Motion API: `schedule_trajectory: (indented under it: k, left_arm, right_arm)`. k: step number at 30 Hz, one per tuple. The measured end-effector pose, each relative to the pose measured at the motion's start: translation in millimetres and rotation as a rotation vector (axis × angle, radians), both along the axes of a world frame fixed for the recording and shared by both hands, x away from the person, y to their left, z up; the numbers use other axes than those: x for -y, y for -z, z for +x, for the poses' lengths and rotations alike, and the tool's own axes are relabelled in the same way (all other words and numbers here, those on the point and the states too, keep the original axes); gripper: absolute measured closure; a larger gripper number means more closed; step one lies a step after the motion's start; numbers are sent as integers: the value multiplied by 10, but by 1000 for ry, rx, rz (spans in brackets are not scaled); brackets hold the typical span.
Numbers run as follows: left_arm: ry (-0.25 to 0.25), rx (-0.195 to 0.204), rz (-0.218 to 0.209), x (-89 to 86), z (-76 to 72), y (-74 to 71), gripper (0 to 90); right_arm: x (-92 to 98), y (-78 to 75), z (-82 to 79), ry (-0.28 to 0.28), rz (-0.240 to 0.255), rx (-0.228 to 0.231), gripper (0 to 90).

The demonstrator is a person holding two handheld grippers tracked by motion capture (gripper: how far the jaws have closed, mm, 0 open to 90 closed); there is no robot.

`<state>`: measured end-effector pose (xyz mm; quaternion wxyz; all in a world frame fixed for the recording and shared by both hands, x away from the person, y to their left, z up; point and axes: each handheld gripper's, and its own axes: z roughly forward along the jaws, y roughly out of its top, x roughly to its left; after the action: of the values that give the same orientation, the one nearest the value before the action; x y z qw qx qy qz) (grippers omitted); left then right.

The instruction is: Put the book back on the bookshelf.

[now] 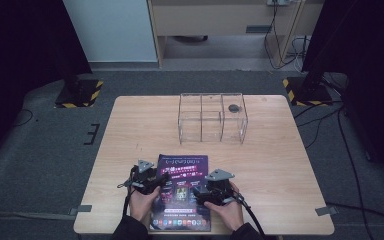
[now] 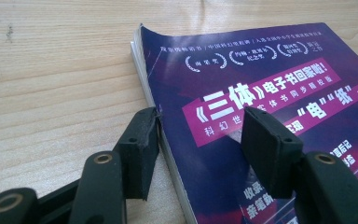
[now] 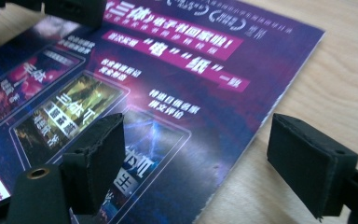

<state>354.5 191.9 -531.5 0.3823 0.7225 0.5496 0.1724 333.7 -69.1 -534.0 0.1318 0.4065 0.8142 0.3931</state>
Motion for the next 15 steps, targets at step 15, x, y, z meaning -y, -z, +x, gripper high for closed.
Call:
schedule_trajectory:
  k: [15]
  left_arm:
    - [-25, -6, -50, 19, -1, 9, 390]
  right_arm:
    - [-32, 27, -15, 14, 22, -4, 196]
